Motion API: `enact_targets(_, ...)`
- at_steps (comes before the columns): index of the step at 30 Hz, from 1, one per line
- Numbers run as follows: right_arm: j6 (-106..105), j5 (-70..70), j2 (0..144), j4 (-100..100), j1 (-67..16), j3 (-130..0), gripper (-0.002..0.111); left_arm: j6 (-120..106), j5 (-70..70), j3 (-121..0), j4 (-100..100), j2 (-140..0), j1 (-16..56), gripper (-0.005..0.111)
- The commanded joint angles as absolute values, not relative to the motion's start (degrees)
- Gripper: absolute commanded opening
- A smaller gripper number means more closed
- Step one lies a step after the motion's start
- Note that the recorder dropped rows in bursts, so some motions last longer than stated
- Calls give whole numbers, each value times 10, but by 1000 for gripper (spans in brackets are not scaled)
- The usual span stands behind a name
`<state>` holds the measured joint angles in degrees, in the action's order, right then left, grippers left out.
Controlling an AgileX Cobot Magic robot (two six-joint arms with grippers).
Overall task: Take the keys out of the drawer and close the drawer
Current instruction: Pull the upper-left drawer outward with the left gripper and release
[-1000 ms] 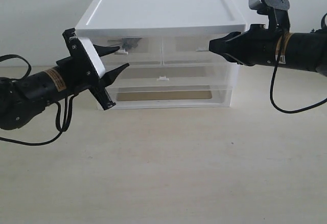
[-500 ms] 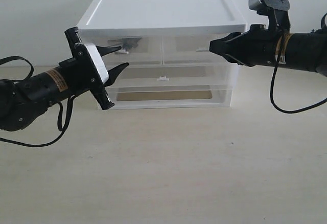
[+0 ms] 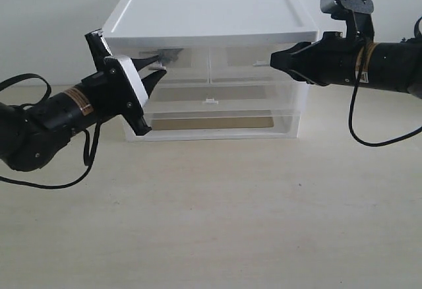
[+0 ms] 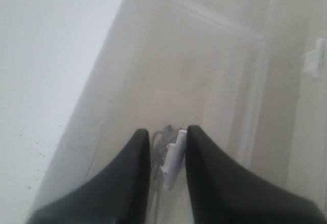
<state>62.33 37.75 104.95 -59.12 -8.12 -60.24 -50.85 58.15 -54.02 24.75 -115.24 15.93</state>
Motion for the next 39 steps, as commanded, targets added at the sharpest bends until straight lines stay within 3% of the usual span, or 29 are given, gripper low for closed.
enact_targets(1, 619, 363, 1046, -573, -79, -607, 25, -563, 543, -541, 177, -1154, 165, 8)
enact_targets(18, 616, 356, 1046, -573, -79, -607, 25, -691, 524, -499, 88, -1128, 208, 4)
enact_targets(28, 613, 356, 1046, -569, -79, -607, 24, -731, 526, -379, 63, -1039, 261, 4)
enact_targets(39, 613, 355, 1046, -569, -79, -607, 24, -706, 560, -283, 49, -969, 267, 4)
